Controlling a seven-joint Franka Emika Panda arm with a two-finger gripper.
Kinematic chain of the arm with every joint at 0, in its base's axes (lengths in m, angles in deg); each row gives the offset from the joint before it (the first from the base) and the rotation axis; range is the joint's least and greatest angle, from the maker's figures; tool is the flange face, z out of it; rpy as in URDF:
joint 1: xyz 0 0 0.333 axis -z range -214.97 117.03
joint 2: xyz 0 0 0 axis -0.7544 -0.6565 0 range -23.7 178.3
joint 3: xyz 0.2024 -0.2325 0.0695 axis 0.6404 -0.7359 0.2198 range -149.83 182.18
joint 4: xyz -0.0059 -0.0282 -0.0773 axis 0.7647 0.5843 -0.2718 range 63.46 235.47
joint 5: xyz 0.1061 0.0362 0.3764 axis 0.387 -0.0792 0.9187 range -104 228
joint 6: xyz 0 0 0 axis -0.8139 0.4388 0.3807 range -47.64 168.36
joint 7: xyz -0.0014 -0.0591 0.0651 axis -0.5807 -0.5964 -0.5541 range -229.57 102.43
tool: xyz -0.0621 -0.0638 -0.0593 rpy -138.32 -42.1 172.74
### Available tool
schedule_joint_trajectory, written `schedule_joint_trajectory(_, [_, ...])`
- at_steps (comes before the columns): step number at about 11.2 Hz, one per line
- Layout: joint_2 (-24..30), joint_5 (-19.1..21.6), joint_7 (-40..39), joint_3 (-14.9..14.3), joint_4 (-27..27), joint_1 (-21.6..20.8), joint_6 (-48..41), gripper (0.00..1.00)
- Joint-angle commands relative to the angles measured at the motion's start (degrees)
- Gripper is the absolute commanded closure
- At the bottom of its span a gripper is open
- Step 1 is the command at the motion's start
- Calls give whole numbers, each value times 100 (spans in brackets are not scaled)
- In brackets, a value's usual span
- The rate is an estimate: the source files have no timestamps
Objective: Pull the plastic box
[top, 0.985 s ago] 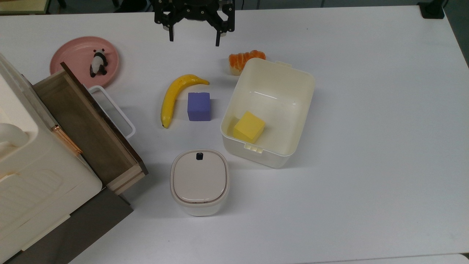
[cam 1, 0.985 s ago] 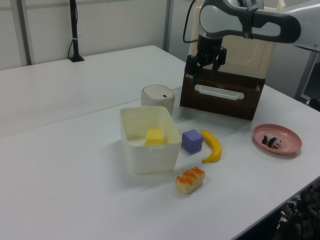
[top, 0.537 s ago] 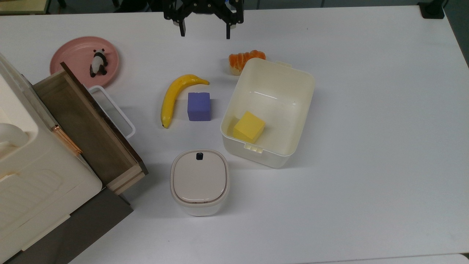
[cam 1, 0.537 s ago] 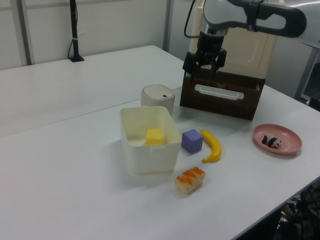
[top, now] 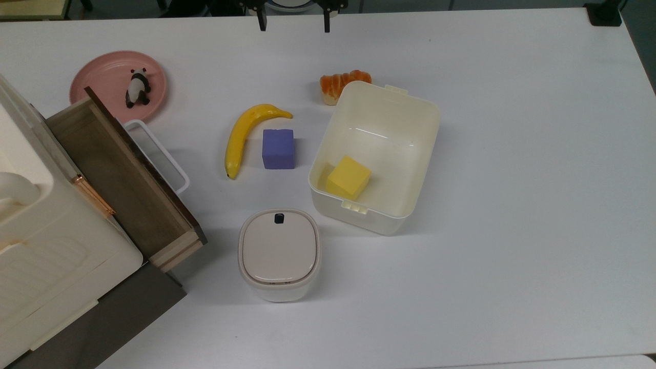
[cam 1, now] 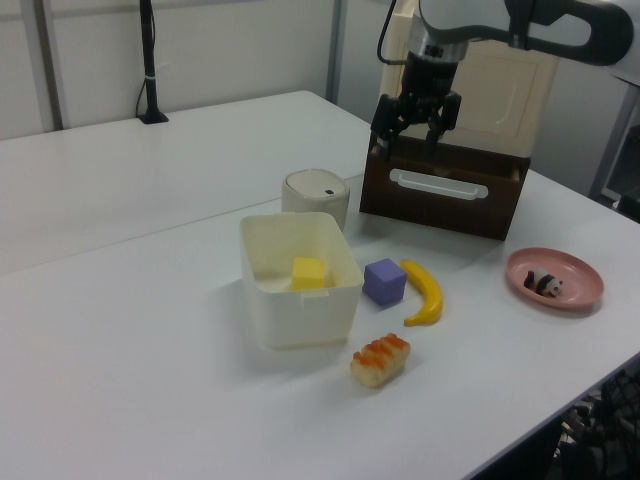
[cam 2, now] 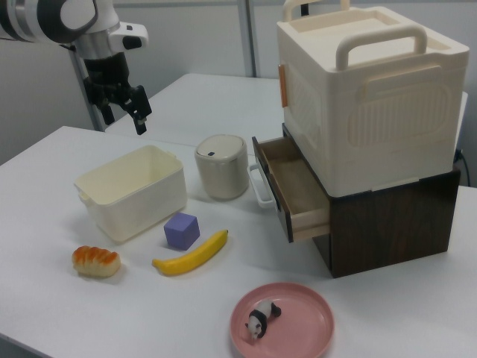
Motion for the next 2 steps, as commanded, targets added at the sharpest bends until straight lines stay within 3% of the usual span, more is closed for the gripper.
schedule_joint_trajectory(1, [140,177,52,-43,24,-79,44,0])
schedule_joint_trajectory(2, [140,264,43,-43,24,-79,44,0])
